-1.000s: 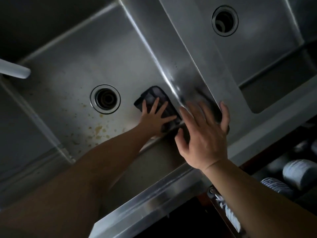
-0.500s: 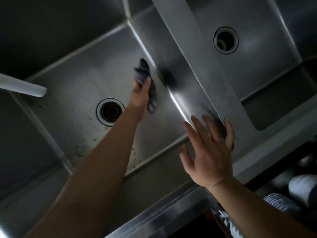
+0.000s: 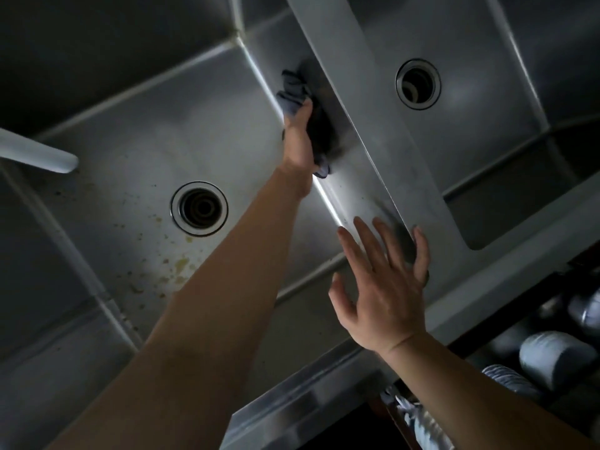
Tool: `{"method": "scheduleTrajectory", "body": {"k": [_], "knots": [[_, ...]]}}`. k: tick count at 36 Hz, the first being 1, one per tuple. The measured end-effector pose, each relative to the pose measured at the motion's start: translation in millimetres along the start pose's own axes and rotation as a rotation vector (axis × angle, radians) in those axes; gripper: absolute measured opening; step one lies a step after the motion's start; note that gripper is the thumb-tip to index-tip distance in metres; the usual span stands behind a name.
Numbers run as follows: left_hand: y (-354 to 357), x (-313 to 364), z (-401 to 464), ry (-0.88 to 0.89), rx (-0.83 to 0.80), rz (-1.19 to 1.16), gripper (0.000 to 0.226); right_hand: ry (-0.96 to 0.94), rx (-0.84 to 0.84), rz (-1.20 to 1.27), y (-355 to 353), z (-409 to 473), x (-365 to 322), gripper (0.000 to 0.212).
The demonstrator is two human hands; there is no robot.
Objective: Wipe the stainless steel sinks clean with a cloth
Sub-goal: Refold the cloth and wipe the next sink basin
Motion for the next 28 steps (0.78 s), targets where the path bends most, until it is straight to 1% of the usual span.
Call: {"method": "scheduleTrajectory", "body": {"k": [3,5,9,11,12,14,16,19,22,25,28], "knots": [[-5.6,-16.9,-22.9,-0.072,-0.006,0.066,0.042,0.001,-0.009,-0.018,-0.1,0.1,-0.9,0.061],[-10.1,-29.6,-37.9,-0.116,-0.056,0.096,0.030,-0.003,-0.003,-0.020,0.3,0.4,-1.1,0.061],[-20.2,-56.4,-69.8,-0.220,-0.087,0.086,0.025,-0.007,0.014,-0.035,0.3,0.6,-1.2,0.060],[-26.0,-71.7,-88.5,-0.331,-0.118,0.122,0.041,-0.009,0.022,-0.040,-0.5,0.6,-1.5,0.060],[-29.4,-79.3,-97.5,-0.388,-0.164,0.157,0.045,-0.010,0.026,-0.040,-0.6,0.7,-1.6,0.060],[-35.4,-88.5,-116.6,-0.461,-0.261,0.209,0.042,-0.006,0.034,-0.030,-0.4,-0.2,-1.4,0.059],[-39.1,-93.4,-125.7,-0.493,-0.305,0.197,0.041,0.002,0.064,-0.014,0.0,-0.5,-0.7,0.056],[-41.1,-85.0,-132.6,-0.466,-0.247,0.141,0.038,0.004,0.118,0.012,1.8,-1.5,0.3,0.050],[-54.3,-67.4,-138.6,-0.433,-0.147,0.007,0.037,-0.012,0.141,0.024,3.3,-1.6,0.1,0.049],[-83.7,-37.4,-148.8,-0.312,-0.093,-0.133,0.041,-0.020,0.117,0.006,3.6,-1.4,0.3,0.052],[-114.8,-1.8,-171.3,-0.177,-0.049,-0.224,0.045,-0.037,0.081,0.006,3.4,-2.2,-0.6,0.058]]}}
Point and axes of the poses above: each hand's wrist, its own z-axis towards the middle knuckle, its own y-axis out of the palm, x = y × z, the point moved 4 cm from there along z, towards the middle knuckle, and after that the axes turned 8 degrees about x, right-handed, at the moved point
